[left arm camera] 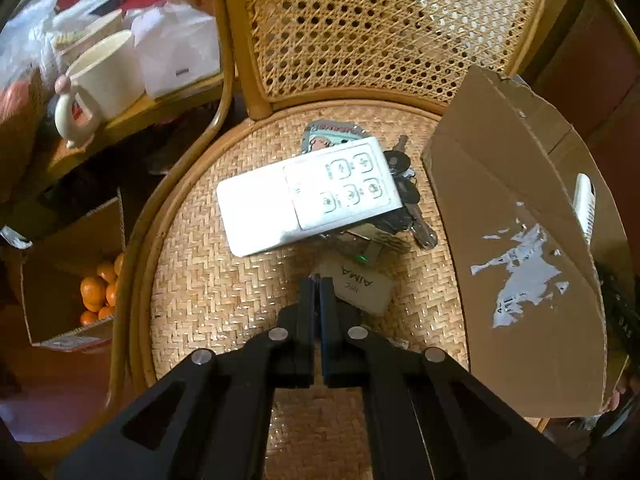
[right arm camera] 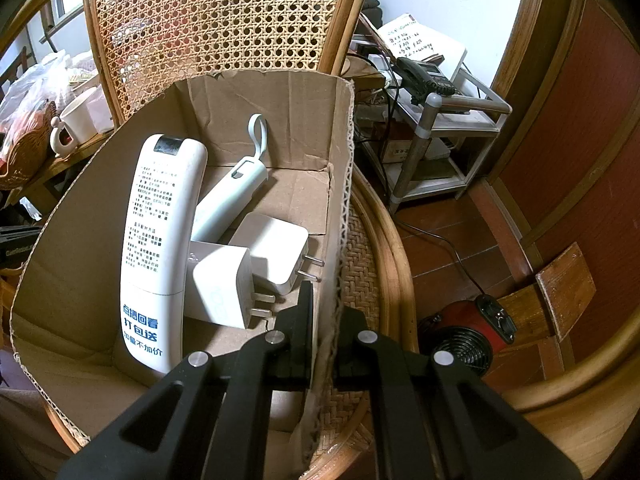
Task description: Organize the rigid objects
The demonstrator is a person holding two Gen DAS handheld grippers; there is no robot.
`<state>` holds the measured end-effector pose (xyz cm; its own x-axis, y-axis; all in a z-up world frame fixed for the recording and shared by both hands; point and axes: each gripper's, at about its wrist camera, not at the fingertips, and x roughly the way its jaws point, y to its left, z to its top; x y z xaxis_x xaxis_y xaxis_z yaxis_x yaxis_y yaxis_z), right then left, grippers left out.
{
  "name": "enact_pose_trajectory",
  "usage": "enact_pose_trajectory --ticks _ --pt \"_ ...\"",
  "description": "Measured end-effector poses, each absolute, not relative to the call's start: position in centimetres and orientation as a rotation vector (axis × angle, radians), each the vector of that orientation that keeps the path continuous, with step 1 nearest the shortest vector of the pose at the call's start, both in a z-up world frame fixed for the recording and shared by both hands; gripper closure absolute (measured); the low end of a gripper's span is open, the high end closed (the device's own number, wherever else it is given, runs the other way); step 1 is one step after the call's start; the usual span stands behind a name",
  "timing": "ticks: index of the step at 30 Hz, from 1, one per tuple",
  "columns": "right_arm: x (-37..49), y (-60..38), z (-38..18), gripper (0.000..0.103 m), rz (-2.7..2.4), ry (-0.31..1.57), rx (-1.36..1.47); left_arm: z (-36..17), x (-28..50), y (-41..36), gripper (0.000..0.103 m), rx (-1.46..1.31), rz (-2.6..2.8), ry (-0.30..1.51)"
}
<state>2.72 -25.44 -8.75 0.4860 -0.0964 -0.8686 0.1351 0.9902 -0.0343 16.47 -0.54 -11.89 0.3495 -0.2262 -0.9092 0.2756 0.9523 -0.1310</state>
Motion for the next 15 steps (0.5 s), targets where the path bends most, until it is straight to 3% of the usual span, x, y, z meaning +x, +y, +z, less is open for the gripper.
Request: enact_pose_trajectory --ticks 15 --pt "2.7 -25.4 -8.7 0.095 -0.141 1.054 0.040 -6.4 13.5 -0.4 0.101 0.010 -0.339 1.005"
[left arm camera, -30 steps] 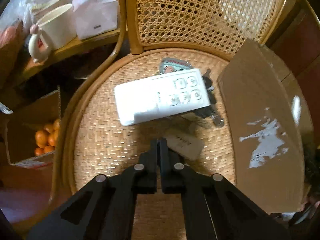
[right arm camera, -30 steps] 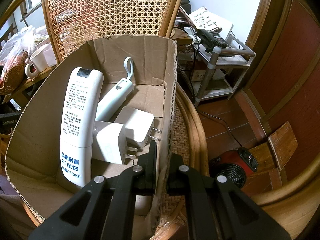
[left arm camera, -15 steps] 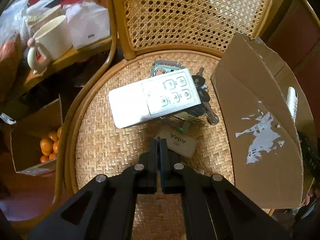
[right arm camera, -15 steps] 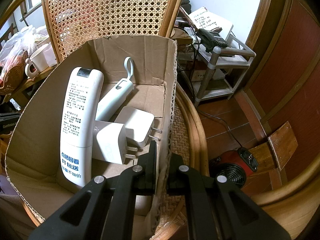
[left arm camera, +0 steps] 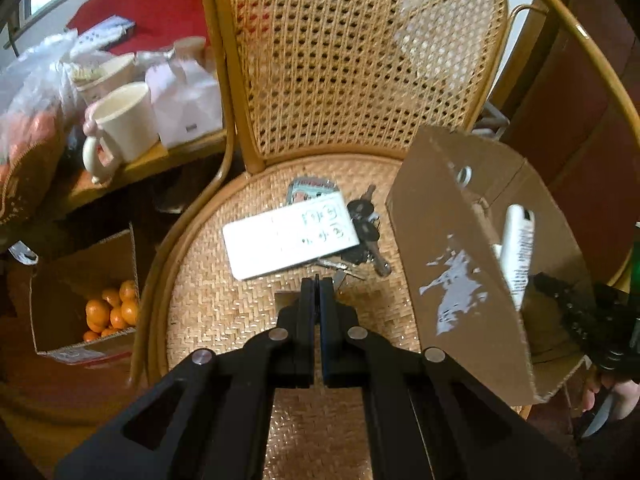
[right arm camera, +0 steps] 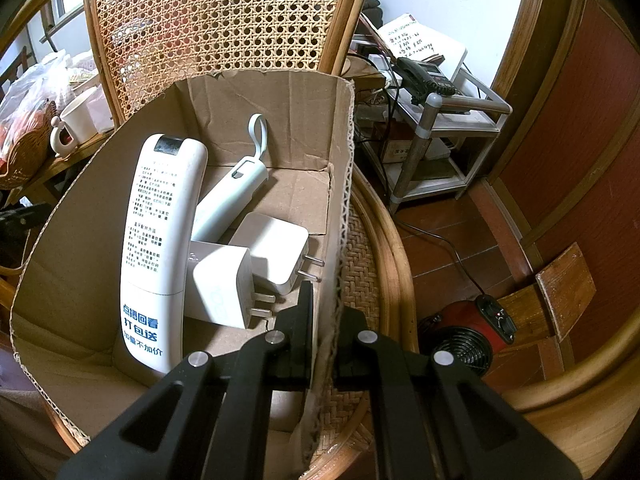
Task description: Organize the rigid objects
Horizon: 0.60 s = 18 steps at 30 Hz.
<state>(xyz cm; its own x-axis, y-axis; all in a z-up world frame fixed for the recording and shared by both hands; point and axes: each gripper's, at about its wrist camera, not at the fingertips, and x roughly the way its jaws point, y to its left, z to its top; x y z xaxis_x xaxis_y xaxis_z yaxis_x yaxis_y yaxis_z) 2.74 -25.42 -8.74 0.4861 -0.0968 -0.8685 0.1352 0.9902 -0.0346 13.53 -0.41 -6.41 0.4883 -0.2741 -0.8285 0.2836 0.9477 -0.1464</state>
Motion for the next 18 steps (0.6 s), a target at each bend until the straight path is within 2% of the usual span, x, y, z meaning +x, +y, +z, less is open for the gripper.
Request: enact_pose_trajectory --ticks 9,18 --pt "2.7 -25.4 -8.7 0.095 -0.141 1.054 0.040 -2.3 11.3 -0.6 0.101 -0.008 -0.342 0.869" --pt "2.8 -25.4 -8.7 0.095 -0.139 1.053 0.043 4.3 7.6 -3.9 0.101 0.010 -0.408 0.626"
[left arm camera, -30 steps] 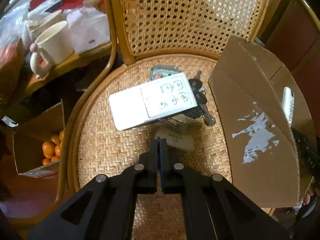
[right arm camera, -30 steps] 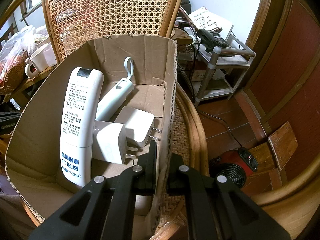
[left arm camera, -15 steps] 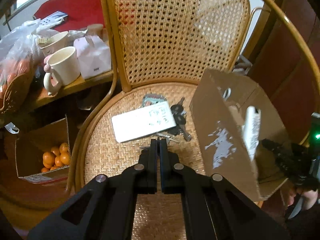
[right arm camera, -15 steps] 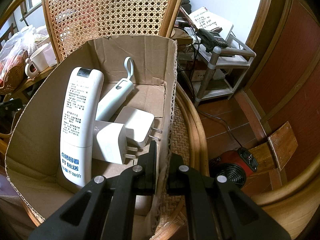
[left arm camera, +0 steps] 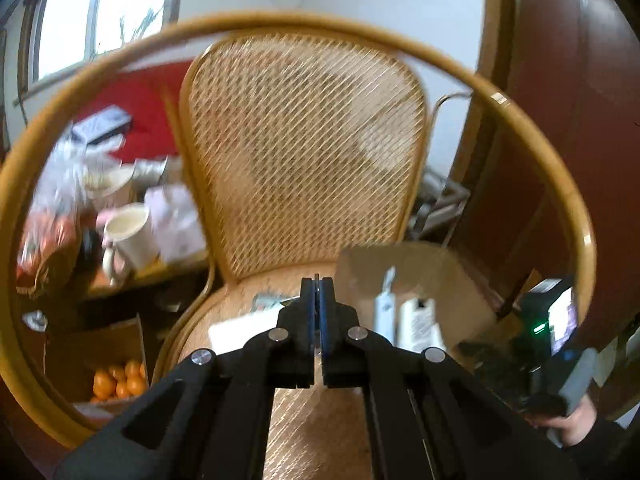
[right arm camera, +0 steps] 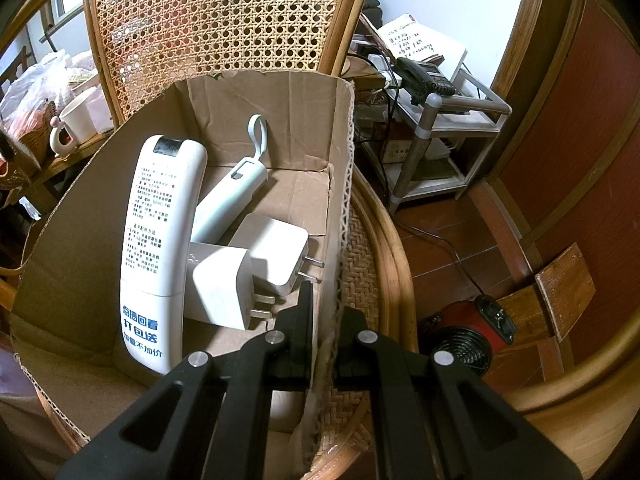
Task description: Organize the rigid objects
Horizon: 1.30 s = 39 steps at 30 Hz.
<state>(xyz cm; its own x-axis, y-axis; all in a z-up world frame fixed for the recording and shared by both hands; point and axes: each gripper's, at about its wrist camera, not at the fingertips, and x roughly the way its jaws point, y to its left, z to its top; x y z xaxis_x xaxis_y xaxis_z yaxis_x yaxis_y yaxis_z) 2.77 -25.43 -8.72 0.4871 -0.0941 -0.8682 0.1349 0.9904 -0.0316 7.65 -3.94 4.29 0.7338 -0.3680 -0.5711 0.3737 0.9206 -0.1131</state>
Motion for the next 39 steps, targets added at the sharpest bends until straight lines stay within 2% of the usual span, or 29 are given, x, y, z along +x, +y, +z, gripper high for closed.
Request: enact_pose_trajectory --ticks 7,13,20,21,24,26,27,28,33,39 --pt "2.8 -25.4 -8.7 0.095 -0.141 1.054 0.041 5.7 5.8 -7.8 0.101 -0.005 -0.561 0.605" --pt "2.8 -25.4 -8.7 0.095 -0.141 1.054 0.041 3.8 4.9 -11.5 0.101 0.066 -0.622 0.673" --pt "2.8 -25.4 -8.7 0.095 -0.141 1.054 0.041 1.4 5.6 -12.0 0.099 0.113 -0.583 0.738" --pt "2.8 -25.4 -8.7 0.095 -0.141 1.055 0.041 1.1 5.9 -11.9 0.096 0.106 -0.591 0.754" --pt "2.8 -25.4 -8.7 0.095 -0.141 1.055 0.040 0.6 6.4 -11.7 0.070 0.113 -0.568 0.781" --pt "2.8 -25.4 -8.7 0.095 -0.141 1.054 0.040 0.4 6.8 -11.3 0.044 0.128 -0.529 0.782" --pt "2.8 -25.4 -8.7 0.095 -0.141 1.054 0.041 0.4 6.9 -10.9 0.024 0.135 -0.495 0.768" --pt "2.8 -25.4 -8.7 0.095 -0.141 1.054 0.040 0.5 7.0 -10.6 0.014 0.139 -0.467 0.754" --pt "2.8 -25.4 -8.7 0.095 -0.142 1.055 0.041 0.3 9.0 -7.9 0.009 0.114 -0.343 0.755" --pt "2.8 -25.4 -8.7 0.095 -0.142 1.054 0.041 -1.3 12.6 -4.7 0.008 0.070 -0.234 0.803"
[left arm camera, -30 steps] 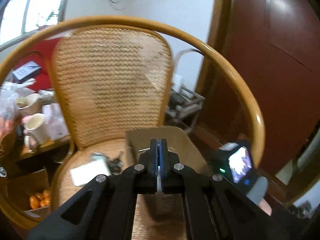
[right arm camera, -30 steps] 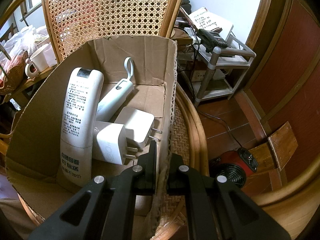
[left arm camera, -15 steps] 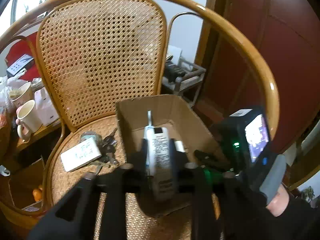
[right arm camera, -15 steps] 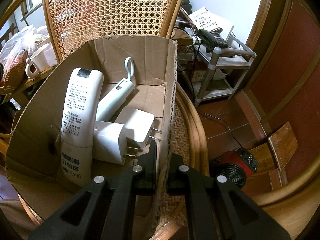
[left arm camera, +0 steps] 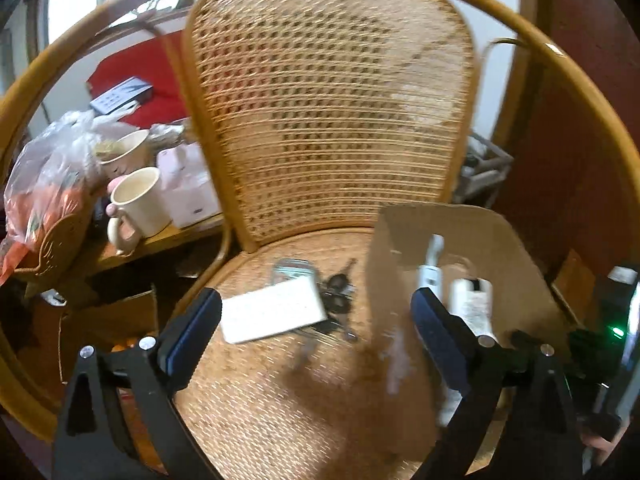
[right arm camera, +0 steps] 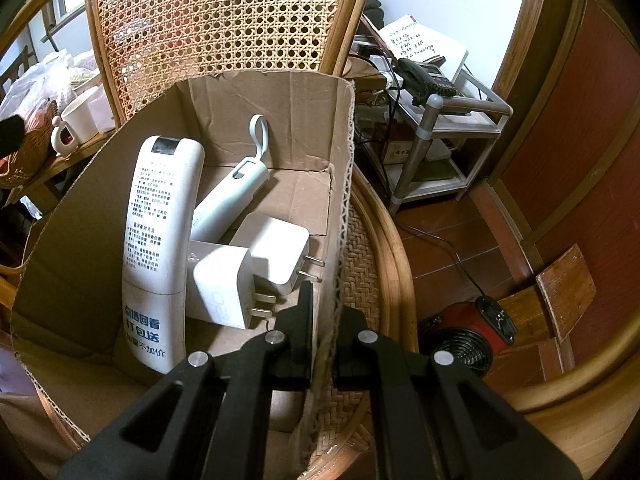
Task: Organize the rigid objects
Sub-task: 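Move the left gripper back over the white AC remote and keys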
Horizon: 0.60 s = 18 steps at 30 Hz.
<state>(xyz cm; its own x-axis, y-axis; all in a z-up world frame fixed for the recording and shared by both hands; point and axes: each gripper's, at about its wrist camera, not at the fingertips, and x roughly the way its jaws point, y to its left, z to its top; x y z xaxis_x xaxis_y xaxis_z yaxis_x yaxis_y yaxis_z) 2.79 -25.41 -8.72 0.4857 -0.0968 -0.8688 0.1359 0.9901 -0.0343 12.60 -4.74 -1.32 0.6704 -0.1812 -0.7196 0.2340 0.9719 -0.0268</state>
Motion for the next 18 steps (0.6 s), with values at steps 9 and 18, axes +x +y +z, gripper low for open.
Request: enact_pose_trajectory --ticks 9,18 --pt "2.8 -25.4 -8.7 0.095 -0.141 1.054 0.041 -5.6 17.6 -2.6 0.007 0.129 -0.216 0.909" --pt "2.8 -25.4 -8.7 0.095 -0.141 1.054 0.041 -9.3 20.0 -1.7 0.007 0.150 -0.305 0.999"
